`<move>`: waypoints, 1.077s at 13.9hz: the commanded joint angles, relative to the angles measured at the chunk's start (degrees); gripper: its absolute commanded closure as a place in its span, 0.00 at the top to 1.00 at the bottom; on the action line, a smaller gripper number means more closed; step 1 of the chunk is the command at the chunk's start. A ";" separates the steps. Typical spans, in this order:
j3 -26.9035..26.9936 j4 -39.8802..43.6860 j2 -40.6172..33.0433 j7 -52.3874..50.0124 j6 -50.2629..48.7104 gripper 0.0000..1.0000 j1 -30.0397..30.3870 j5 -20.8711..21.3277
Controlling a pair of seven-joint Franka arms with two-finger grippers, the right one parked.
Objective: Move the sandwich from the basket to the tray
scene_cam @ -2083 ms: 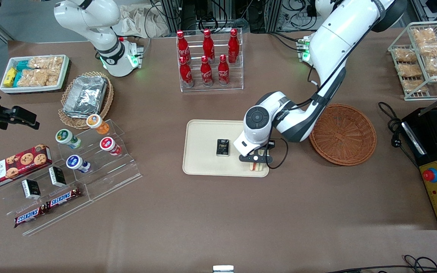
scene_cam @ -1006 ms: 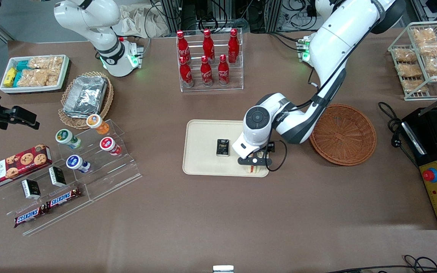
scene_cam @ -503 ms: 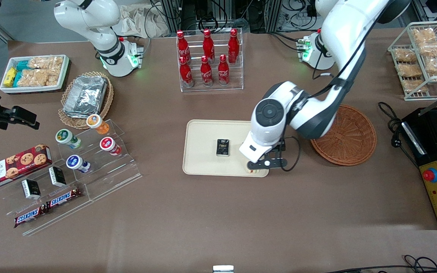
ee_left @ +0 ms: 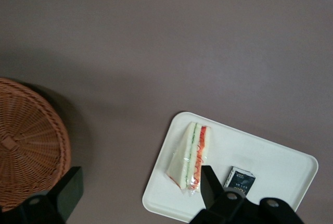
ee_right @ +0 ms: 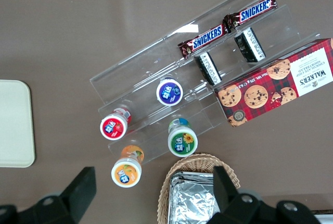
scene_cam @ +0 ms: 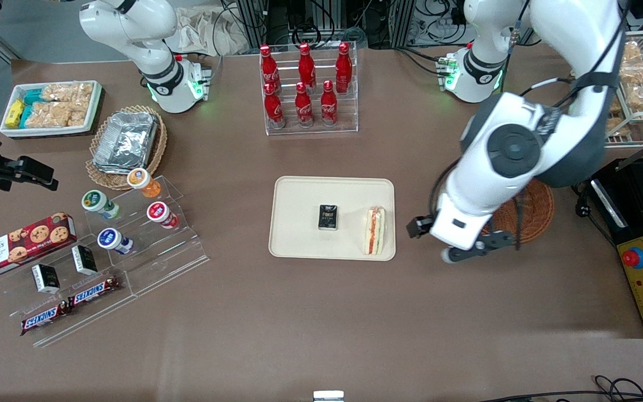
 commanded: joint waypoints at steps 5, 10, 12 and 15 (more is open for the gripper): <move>10.93 0.53 -11.10 5.80 -10.33 1.00 1.06 -8.08; 22.43 -4.12 -18.84 24.43 -13.86 1.00 -1.29 -8.26; 27.63 -7.89 -22.09 31.03 -12.99 1.00 -3.42 -8.00; 27.74 -19.03 -28.32 33.78 -2.48 1.00 -3.07 -7.73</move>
